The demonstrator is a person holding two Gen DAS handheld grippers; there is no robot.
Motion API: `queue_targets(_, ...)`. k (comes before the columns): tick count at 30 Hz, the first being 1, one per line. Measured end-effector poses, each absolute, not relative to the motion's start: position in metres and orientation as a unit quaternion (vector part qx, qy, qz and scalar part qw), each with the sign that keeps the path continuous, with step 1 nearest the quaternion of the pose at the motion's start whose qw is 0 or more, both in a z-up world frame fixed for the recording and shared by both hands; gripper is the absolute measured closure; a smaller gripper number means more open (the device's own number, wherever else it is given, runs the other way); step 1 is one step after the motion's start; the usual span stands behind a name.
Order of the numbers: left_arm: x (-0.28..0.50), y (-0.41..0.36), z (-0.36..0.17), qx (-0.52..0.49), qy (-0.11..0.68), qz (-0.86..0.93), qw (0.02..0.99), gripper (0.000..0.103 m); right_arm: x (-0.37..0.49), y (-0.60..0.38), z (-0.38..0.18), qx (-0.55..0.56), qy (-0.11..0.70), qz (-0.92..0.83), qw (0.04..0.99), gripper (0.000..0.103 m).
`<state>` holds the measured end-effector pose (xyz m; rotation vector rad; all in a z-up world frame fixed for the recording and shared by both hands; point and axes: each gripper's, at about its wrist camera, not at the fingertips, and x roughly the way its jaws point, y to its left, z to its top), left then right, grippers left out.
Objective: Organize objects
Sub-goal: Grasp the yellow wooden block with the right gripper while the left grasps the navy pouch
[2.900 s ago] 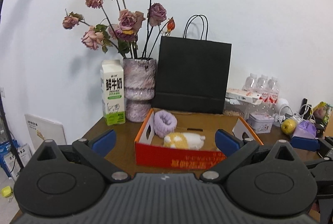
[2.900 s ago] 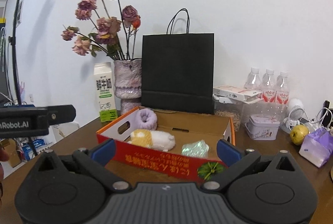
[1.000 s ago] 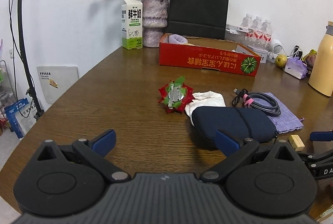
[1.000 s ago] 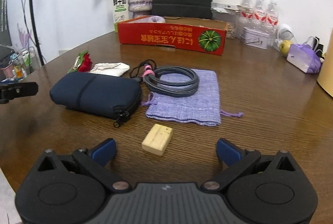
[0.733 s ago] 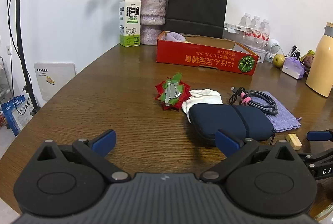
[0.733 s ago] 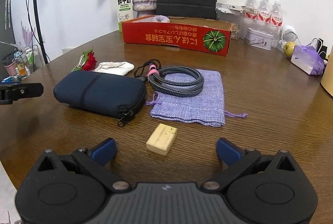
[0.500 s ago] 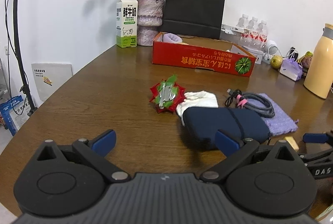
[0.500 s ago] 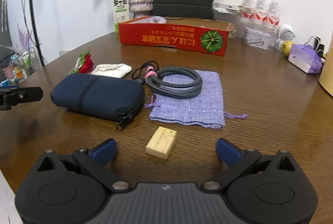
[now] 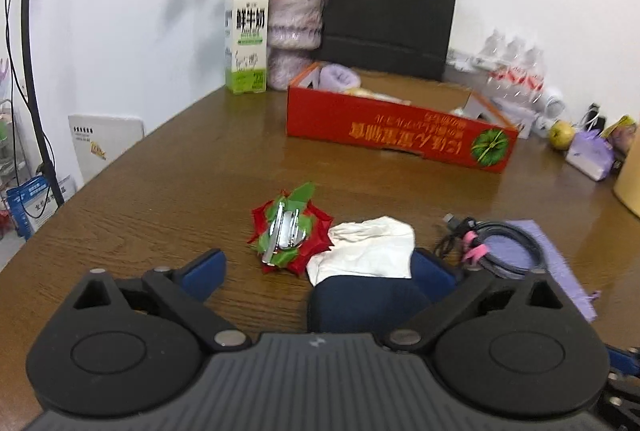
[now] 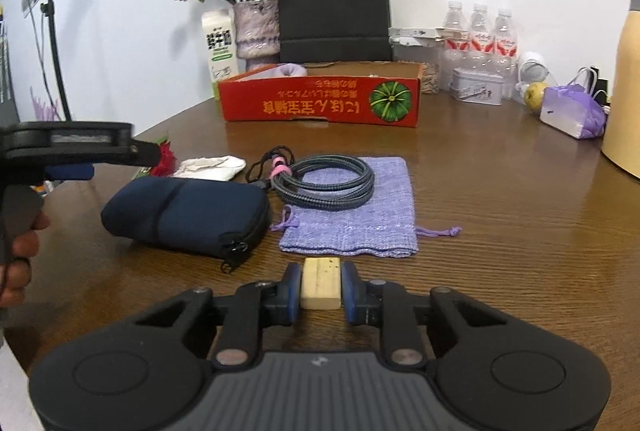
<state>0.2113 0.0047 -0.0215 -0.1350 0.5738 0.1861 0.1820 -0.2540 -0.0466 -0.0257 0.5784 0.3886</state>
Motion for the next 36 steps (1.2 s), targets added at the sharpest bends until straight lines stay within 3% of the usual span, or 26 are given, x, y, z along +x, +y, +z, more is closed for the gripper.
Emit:
queue_targets(2,0.217,0.007,-0.027,-0.073,0.298,0.096,0.947,0.025,0.184,-0.254,-0.046,-0.015,0.282,0.186,0.941,0.083)
queue_targets(7,0.206,0.008,-0.029,-0.074,0.297,0.081,0.948,0.04,0.192,-0.262,-0.041,-0.015,0.268,0.171,0.948,0.083)
queue_targets(16,0.166,-0.006,-0.03,-0.066,0.317,0.062,0.944,0.042,0.207,-0.281,-0.045,-0.005,0.274,0.155,0.949,0.083)
queue_targets(19,0.158,-0.016,-0.026,-0.059,0.321,0.034,0.945,0.036,0.207,-0.284,-0.045,-0.01,0.274,0.157,0.949,0.083)
queue_targets(23,0.153,-0.03,-0.017,-0.048,0.3,0.009,0.953,0.0,0.208,-0.291,-0.047,0.002,0.28,0.166,0.946,0.083)
queue_targets(36,0.198,-0.067,-0.044,-0.012,0.362,-0.039,0.931,0.0,0.203,-0.29,-0.048,0.005,0.275,0.172,0.946,0.083)
